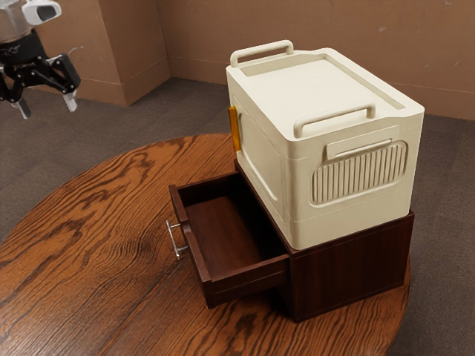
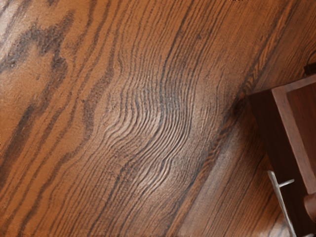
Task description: Push the drawer handle with one arm to close the drawer
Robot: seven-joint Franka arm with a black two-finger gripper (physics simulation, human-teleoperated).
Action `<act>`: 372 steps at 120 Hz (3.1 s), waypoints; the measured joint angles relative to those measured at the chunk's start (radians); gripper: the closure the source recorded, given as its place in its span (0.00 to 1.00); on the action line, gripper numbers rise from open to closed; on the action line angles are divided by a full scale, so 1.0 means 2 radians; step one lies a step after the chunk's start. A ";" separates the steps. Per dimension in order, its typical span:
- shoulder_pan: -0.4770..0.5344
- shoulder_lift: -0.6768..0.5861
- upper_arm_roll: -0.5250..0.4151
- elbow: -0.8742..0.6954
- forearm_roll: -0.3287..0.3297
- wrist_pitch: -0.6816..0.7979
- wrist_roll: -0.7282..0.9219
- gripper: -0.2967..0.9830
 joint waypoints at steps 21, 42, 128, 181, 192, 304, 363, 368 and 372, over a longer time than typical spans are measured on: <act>-0.003 -0.002 -0.007 -0.007 0.001 -0.004 -0.074 0.23; -0.037 -0.014 0.001 -0.027 -0.001 -0.045 -0.132 0.38; -0.103 0.025 -0.016 -0.331 0.118 0.465 0.111 0.84; -0.118 -0.014 -0.025 -0.444 0.192 0.530 0.183 0.85; -0.117 -0.001 -0.025 -0.441 0.208 0.544 0.195 0.85; -0.125 0.159 -0.076 -0.283 0.190 0.583 0.255 0.85; -0.128 0.220 -0.103 -0.203 0.172 0.568 0.266 0.84; -0.128 0.222 -0.105 -0.199 0.171 0.567 0.267 0.84; -0.128 0.224 -0.107 -0.197 0.171 0.567 0.267 0.84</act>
